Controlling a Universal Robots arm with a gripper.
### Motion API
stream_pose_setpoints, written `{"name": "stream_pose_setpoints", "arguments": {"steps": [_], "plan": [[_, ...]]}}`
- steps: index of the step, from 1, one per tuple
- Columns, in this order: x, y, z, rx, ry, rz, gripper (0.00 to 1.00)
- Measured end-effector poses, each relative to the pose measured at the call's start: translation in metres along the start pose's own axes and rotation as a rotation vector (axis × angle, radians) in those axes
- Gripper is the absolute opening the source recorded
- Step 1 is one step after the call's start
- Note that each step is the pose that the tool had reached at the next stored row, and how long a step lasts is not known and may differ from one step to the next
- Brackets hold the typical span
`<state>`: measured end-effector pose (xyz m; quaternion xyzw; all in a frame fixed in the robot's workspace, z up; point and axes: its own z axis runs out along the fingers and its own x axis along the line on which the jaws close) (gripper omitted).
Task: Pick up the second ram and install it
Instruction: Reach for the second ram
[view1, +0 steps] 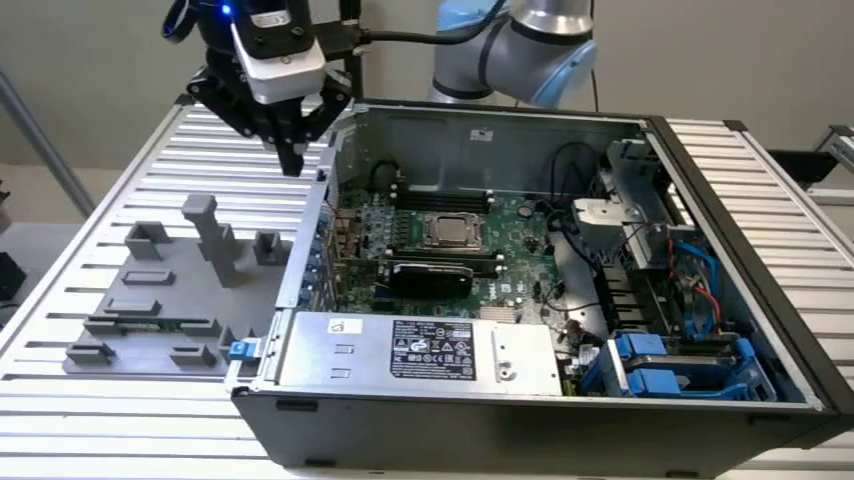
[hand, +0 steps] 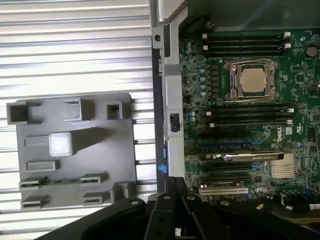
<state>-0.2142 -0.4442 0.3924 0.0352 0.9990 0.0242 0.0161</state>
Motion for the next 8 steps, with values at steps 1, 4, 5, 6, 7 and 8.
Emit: {"name": "stream_pose_setpoints", "arguments": {"steps": [1,4,5,6,7,8], "plan": [[0.005,-0.0017,-0.0001,0.0,-0.0001,0.0,0.0],[0.018,-0.0062,-0.0002,0.0,-0.0004,0.0,0.0],[0.022,-0.0077,-0.0001,0.0,-0.0007,0.0,0.0],[0.027,-0.0091,0.0001,-0.0001,-0.0011,0.0,0.0],[0.031,-0.0103,0.0003,-0.0001,-0.0015,0.0,0.0],[0.036,-0.0116,0.0007,-0.0001,-0.0019,0.0,0.0]]}}
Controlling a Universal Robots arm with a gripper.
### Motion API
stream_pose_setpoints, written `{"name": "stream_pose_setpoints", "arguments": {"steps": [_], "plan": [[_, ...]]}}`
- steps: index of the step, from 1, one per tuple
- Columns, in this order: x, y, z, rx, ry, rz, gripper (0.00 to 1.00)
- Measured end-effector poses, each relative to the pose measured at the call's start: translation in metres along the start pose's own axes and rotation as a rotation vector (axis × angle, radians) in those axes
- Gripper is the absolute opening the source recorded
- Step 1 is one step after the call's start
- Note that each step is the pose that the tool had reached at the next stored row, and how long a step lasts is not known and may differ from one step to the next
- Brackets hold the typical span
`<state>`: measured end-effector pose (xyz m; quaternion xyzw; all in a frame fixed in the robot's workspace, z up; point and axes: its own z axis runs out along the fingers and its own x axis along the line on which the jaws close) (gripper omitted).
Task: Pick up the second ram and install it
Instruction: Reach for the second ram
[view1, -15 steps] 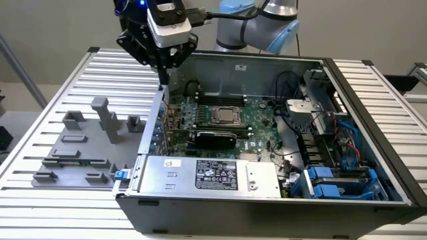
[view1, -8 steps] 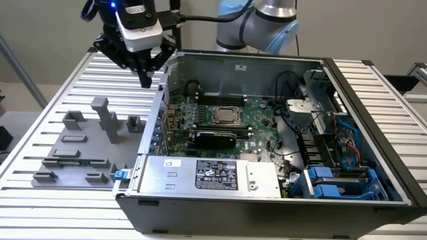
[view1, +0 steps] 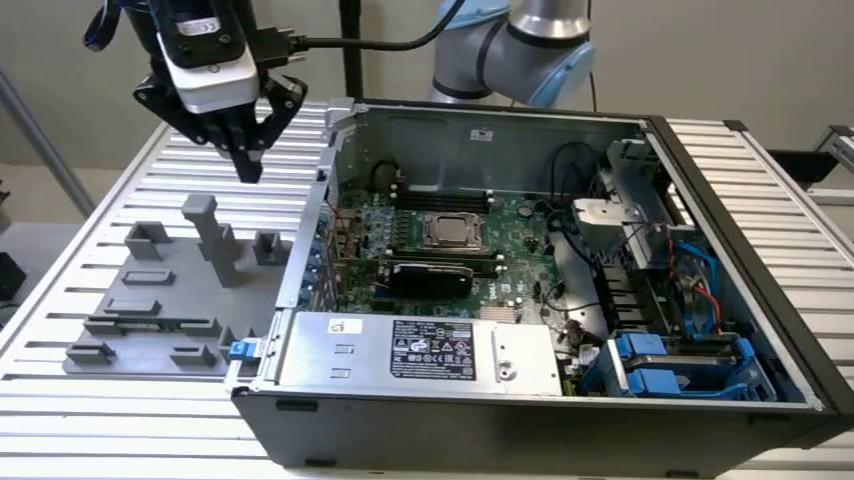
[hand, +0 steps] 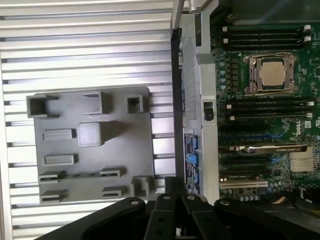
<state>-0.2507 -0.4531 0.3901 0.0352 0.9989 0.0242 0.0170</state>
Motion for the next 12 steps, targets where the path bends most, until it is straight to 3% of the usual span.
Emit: {"name": "stream_pose_setpoints", "arguments": {"steps": [12], "plan": [[0.054,-0.0095,0.012,-0.0002,-0.002,0.0,0.0]]}}
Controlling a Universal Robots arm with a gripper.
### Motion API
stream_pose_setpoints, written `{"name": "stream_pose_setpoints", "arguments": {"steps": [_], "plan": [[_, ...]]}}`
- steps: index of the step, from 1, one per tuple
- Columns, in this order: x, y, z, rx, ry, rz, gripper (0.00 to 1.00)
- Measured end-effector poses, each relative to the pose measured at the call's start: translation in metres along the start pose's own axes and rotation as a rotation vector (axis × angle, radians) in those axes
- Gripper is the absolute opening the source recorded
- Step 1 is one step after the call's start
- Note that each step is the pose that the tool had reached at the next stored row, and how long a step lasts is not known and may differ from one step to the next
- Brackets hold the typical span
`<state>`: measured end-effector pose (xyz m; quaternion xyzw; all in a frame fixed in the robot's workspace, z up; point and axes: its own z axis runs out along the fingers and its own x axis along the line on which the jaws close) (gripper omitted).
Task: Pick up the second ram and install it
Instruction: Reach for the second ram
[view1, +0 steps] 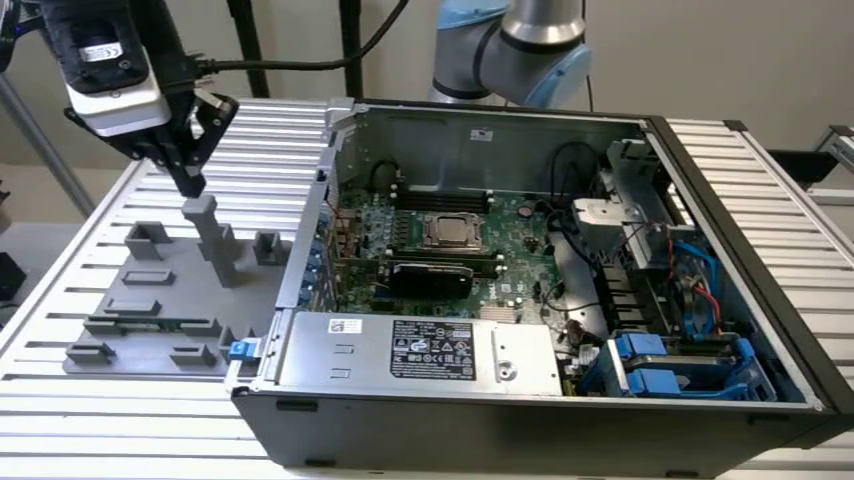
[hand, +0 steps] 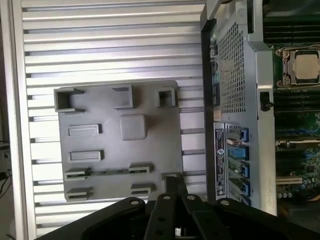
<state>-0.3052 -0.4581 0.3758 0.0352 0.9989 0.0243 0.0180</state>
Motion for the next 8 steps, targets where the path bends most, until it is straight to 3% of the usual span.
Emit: {"name": "stream_pose_setpoints", "arguments": {"steps": [8], "plan": [[0.036,-0.0043,0.011,-0.0001,-0.0001,0.0,0.0]]}}
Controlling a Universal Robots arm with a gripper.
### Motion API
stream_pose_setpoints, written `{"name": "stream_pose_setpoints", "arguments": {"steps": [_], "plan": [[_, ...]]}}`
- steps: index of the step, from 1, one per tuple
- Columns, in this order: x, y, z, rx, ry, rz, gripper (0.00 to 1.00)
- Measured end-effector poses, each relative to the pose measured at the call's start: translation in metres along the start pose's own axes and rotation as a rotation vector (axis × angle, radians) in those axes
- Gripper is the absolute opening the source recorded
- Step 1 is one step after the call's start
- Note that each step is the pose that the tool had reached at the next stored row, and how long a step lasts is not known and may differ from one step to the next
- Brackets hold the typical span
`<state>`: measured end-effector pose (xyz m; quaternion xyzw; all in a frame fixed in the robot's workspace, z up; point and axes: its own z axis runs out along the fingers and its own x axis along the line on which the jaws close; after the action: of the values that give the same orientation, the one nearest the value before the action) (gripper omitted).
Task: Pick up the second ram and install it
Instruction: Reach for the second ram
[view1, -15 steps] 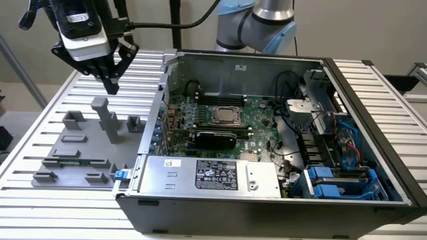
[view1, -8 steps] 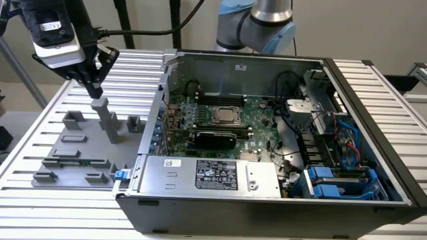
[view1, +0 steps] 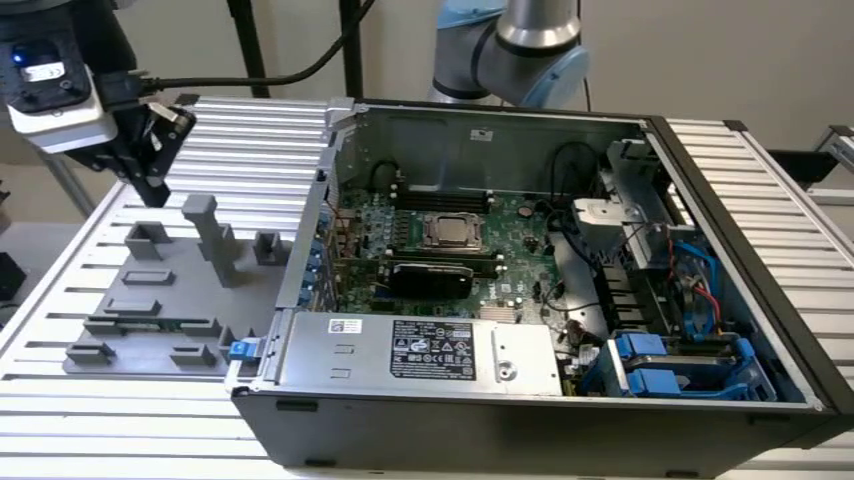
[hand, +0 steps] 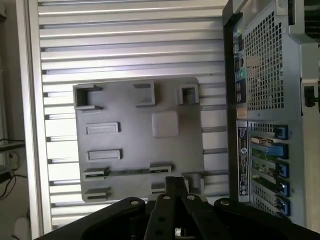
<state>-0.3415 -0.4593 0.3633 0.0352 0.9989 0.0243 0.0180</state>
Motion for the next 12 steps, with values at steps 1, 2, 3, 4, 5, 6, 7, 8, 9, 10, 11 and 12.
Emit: {"name": "stream_pose_setpoints", "arguments": {"steps": [1,2,3,4,5,6,7,8,9,10,11,12], "plan": [[0.005,-0.0006,0.0015,0.0001,0.0001,0.0,0.0],[0.009,-0.0011,0.0028,0.0001,0.0,0.0,0.0],[0.014,-0.0016,0.0043,0.0001,0.0001,0.0,0.0],[0.019,-0.0021,0.0057,0.0001,0.0001,0.0,0.0],[0.023,-0.0026,0.0071,0.0,0.0,0.0,0.0],[0.027,-0.0031,0.0084,0.0001,0.0001,0.0,0.0],[0.031,-0.0035,0.0097,0.0,0.0,0.0,0.0],[0.035,-0.004,0.0111,0.0,0.0,0.0,0.0],[0.037,-0.0044,0.0123,0.0,0.0001,0.0,0.0],[0.04,-0.0048,0.0134,0.0,0.0003,-0.001,0.0],[0.041,-0.0051,0.0145,0.0001,0.0008,-0.002,0.0],[0.043,-0.0054,0.0156,0.0,0.0016,-0.003,0.0]]}}
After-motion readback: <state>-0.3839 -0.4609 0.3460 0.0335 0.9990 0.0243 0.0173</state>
